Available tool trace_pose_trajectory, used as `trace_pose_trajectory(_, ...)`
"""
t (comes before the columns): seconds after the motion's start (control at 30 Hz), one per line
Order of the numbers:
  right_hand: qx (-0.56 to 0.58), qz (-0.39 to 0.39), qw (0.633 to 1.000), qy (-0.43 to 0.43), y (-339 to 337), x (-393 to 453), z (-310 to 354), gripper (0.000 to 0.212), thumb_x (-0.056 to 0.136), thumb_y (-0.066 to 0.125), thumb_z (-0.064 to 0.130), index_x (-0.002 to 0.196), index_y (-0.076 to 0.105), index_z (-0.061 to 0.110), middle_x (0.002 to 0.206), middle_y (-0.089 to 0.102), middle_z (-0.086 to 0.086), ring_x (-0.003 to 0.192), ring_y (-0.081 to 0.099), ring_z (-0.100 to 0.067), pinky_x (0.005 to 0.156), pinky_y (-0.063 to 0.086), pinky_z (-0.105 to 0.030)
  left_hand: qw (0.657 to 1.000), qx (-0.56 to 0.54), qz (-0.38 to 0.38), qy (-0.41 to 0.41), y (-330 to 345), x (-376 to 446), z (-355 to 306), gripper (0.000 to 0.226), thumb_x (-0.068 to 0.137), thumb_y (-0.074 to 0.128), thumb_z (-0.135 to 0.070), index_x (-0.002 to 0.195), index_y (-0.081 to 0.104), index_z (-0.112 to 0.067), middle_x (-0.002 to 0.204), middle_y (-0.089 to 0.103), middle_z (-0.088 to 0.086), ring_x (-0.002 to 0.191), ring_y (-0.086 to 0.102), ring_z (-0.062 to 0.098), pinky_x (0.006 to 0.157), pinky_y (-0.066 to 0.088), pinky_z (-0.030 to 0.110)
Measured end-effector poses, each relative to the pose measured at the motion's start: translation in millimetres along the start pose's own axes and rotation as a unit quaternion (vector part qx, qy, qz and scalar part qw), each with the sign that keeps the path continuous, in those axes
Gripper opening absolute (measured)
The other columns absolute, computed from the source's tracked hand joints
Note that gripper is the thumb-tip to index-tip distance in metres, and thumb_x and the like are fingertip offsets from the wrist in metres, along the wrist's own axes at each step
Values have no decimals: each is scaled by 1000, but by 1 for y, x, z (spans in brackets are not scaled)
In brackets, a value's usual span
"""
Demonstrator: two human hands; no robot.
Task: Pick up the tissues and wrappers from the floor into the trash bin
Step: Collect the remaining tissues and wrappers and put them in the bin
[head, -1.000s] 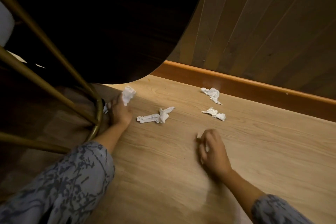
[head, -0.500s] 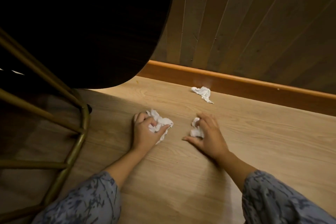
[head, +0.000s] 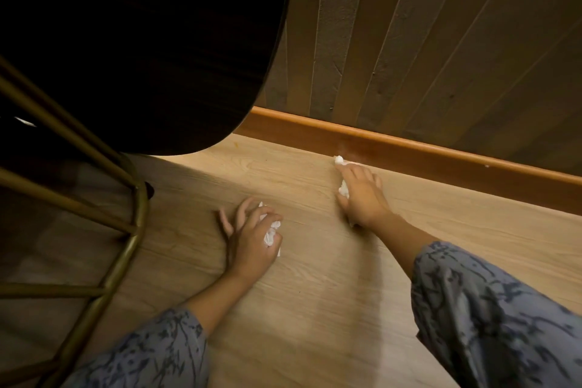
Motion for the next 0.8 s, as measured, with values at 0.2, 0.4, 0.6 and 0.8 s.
trace_pose_trajectory(0.2, 34, -114, 993, -24, 17, -63, -1, 38, 93, 59, 32, 126, 58, 14, 109, 54, -7, 101, 47, -24, 89, 43, -38, 998, -52, 18, 10, 3, -17, 1, 58, 63, 71, -71, 95, 61, -24, 117, 56, -2, 131, 40, 22, 111, 28, 50)
trace_pose_trajectory(0.4, 97, -153, 981, -66, 26, -134, 2, 9, 87, 69, 12, 93, 65, 7, 91, 51, -4, 89, 48, -20, 81, 34, -19, 980, -147, 19, 135, 1, -41, -29, 27, 84, 72, -39, 84, 66, -12, 93, 60, -1, 93, 58, 19, 84, 48, 34)
trace_pose_trajectory(0.6, 170, -167, 971, -2, -14, -156, -13, 23, 72, 72, -4, 85, 62, 12, 102, 61, -2, 97, 59, -21, 83, 41, -17, 963, -232, 62, 119, 5, -37, -67, 9, 80, 71, -16, 89, 70, -14, 106, 64, 0, 99, 62, 10, 80, 51, 33)
trace_pose_trajectory(0.8, 8, -217, 970, -109, -150, -164, -6, 35, 73, 79, 10, 105, 66, 12, 93, 69, -5, 82, 65, -25, 68, 52, -30, 936, -199, 65, 283, -56, 30, -196, 15, 78, 75, -15, 92, 72, -14, 98, 70, 2, 93, 63, 14, 81, 52, 33)
Point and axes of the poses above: each hand's wrist, its own x-axis towards the middle knuckle, its own y-axis out of the palm, z = x × y, the point moved 6 cm from there along x, towards the middle knuckle
